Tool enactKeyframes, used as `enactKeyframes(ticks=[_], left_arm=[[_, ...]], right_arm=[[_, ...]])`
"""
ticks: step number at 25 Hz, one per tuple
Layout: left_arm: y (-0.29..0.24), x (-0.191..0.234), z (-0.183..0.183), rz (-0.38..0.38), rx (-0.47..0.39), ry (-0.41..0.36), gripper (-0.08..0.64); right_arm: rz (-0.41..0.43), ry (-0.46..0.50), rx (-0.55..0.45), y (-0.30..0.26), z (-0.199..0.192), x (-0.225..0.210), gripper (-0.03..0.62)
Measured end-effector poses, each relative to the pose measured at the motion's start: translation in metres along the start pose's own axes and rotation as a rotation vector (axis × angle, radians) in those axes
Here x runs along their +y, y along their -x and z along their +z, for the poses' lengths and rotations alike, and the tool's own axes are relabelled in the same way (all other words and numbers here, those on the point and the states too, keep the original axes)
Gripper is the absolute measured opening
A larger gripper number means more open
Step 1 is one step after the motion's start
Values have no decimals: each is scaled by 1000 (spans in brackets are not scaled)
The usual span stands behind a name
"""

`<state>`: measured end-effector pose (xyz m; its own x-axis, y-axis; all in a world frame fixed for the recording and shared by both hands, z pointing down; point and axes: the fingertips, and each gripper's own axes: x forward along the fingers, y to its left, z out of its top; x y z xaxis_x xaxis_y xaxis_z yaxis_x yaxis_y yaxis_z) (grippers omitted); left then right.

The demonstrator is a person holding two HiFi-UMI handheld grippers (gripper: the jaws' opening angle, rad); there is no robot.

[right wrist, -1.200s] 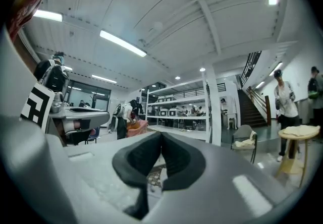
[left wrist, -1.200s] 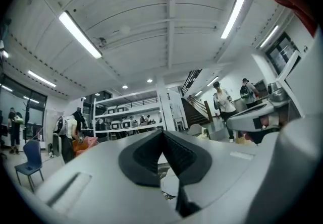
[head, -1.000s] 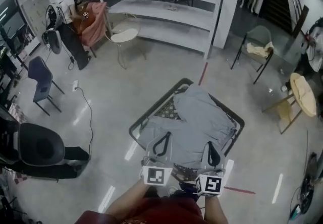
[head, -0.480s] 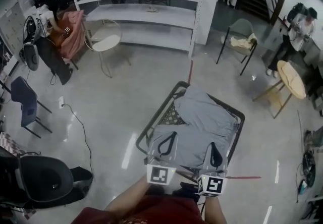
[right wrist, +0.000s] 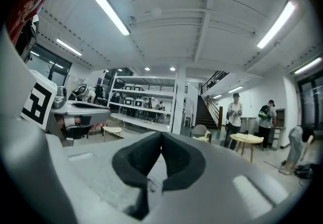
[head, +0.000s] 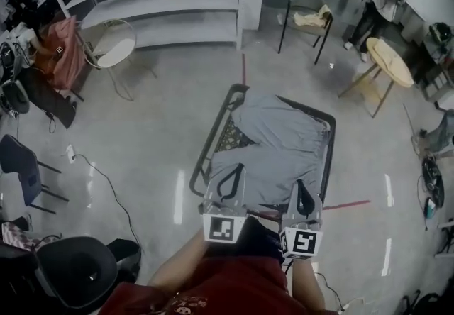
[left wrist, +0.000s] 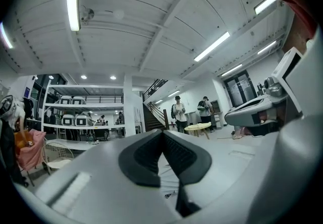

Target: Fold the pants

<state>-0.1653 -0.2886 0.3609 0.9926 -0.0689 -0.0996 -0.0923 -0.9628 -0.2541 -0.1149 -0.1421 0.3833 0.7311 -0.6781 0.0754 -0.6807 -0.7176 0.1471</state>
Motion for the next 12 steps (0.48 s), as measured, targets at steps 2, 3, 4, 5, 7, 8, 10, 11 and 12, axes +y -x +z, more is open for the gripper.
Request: enactKeyframes(ticks=[2, 3, 4, 5, 7, 8, 10, 11, 12], left_arm=[[3, -4, -11, -27, 30, -10, 5], [4, -6, -19, -42, 48, -17, 6], [5, -8, -27, -56, 68, -22, 6], [7, -10, -36, -71, 88, -27, 6], [11, -16, -55, -99, 133, -33, 6], [15, -19, -66, -111, 157, -28, 6], [20, -26, -83, -128, 192, -27, 6], [21, -30, -91, -136, 206, -35, 6], [23, -33, -98, -145, 222, -45, 6]], right_arm=[[-15, 2, 10, 3, -6, -2, 3], [-21, 5, 17, 4, -10, -4, 3], [-27, 8, 26, 5, -14, -6, 3], [-32, 10, 38, 5, -20, -8, 3], [-36, 12, 66, 6, -33, -9, 3], [-34, 14, 80, 6, -41, -9, 3], [-25, 21, 104, 7, -56, -8, 3], [-19, 28, 116, 7, -63, -7, 3], [-12, 35, 130, 7, -71, -7, 3]])
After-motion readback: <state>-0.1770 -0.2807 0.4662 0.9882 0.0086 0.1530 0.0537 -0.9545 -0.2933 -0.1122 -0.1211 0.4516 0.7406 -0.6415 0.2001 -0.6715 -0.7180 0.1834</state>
